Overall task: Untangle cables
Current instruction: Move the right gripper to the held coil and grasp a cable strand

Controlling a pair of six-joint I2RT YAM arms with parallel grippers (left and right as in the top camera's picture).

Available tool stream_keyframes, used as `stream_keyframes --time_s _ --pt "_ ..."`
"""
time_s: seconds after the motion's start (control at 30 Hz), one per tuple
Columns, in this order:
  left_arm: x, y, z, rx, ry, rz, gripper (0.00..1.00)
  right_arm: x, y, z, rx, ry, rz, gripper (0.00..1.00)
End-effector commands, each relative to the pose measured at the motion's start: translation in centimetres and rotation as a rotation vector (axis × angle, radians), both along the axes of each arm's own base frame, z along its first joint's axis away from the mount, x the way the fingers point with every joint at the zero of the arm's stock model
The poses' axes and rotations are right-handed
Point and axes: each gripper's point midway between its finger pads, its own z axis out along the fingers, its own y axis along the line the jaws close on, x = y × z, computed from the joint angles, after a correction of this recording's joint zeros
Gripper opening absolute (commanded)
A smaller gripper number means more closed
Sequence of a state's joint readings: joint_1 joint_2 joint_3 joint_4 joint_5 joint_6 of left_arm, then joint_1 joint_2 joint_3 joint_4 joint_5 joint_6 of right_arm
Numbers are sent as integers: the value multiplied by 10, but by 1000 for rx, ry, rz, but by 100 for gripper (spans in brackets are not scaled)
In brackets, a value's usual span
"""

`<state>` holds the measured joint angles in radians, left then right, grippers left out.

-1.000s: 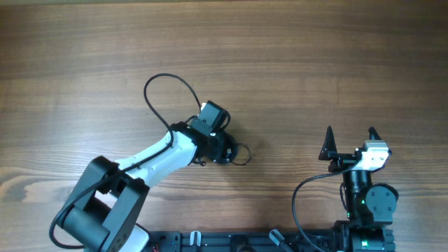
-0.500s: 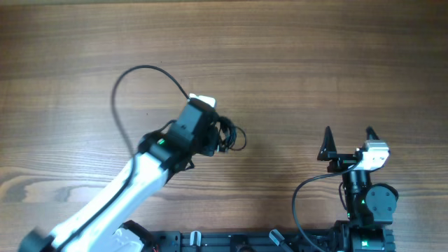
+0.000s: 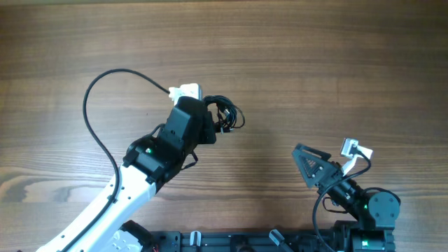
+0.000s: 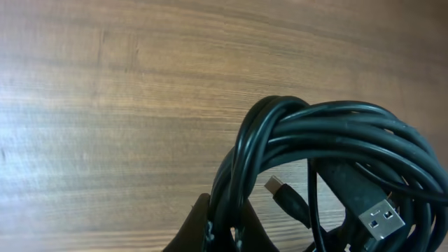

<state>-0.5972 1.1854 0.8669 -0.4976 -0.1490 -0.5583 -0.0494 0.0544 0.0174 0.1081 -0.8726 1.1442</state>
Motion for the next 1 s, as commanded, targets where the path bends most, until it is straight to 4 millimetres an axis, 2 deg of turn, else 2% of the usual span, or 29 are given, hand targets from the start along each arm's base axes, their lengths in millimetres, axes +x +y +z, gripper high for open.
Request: stream_keyframes --time_s 0.0,0.1,0.27,0.3,0.4,0.53,0.6,0.7,0.83,0.97 --pt "3 1 10 -129 20 146 4 -8 9 12 -102 -37 77 99" --pt "2 1 10 -183 44 200 4 -1 10 28 -203 -43 107 94" --pt "-1 -3 8 -414 158 429 4 10 24 52 -230 -27 237 69" --pt "-3 -7 8 -463 188 449 4 11 29 49 -222 -8 262 68" --pt "-9 -27 13 -545 250 385 4 14 46 32 -239 58 310 72" --pt "-14 -34 13 -565 288 352 4 20 73 28 -254 60 327 71" --pt "-14 -35 13 -567 292 348 4 22 86 30 -238 65 327 65" --pt "-21 -43 13 -568 310 308 4 28 107 29 -218 82 317 41" --pt "-31 -55 13 -508 289 198 4 43 120 22 -179 131 280 25" --pt "-43 -65 10 -434 268 80 4 55 123 25 -131 144 254 22"
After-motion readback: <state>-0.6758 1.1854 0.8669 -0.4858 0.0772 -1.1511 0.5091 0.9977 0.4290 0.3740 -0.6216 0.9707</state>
